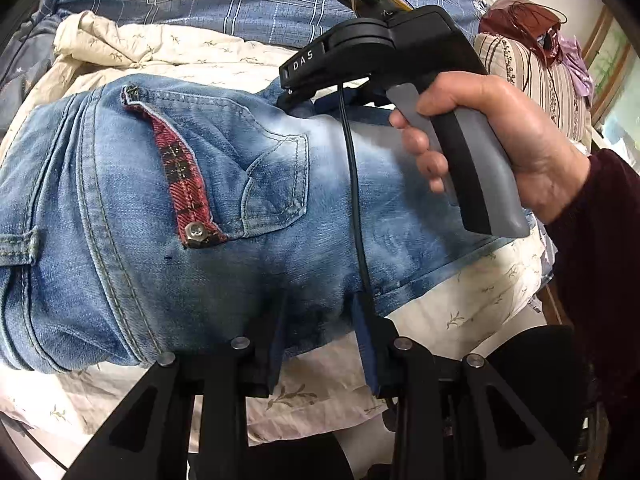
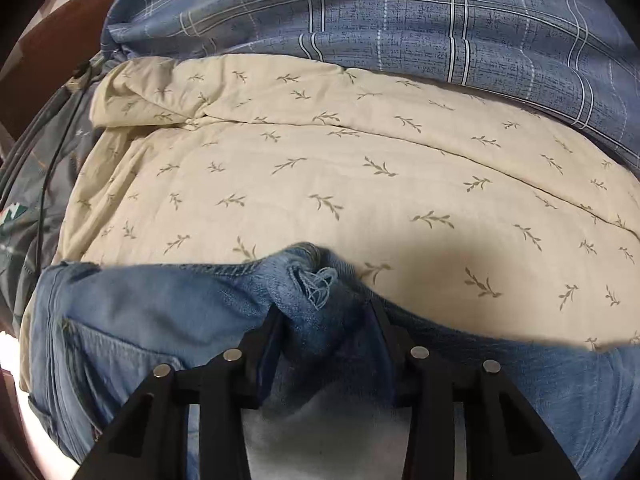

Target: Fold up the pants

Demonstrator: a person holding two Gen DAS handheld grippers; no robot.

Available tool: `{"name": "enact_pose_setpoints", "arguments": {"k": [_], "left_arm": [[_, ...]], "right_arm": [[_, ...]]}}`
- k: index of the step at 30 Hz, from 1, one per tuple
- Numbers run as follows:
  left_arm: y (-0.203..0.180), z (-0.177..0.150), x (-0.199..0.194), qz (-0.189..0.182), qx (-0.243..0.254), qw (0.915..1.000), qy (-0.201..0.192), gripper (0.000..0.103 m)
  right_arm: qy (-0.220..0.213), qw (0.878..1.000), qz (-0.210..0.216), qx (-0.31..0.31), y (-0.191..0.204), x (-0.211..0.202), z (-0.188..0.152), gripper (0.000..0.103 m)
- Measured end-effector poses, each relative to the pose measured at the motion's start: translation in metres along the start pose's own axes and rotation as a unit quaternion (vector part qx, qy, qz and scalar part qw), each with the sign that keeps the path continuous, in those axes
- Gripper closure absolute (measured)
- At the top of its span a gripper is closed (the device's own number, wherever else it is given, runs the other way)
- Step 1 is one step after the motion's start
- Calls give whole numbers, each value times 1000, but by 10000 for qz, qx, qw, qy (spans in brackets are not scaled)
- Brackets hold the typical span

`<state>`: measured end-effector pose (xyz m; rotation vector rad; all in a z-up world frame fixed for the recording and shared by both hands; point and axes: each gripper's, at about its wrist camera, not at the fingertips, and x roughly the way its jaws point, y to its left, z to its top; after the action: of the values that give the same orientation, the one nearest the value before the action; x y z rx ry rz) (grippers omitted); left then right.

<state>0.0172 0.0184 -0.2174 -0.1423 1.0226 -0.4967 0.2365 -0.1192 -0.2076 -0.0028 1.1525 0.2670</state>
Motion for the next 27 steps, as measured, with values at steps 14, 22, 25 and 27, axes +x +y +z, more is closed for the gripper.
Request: {"name": "enact_pose_setpoints", "arguments": {"k": [14, 22, 25, 27], "left_arm": [[33, 31, -60, 882, -9, 9937, -697, 70], [74, 36, -52, 1577, -519, 9849, -489, 70], [74, 32, -46, 1597, -537, 9847, -453, 70], [73, 32, -44, 1664, -503, 9839, -403, 70]], "right_arm": [[-1360, 9777, 582, 1490, -108, -114, -68, 49], [-1739, 9309, 184, 3206, -257, -166, -149, 46], [-1476, 9220, 186, 3575, -281, -159, -167, 46], [-1114, 9253, 150, 3621, -287, -146, -176, 46]]}}
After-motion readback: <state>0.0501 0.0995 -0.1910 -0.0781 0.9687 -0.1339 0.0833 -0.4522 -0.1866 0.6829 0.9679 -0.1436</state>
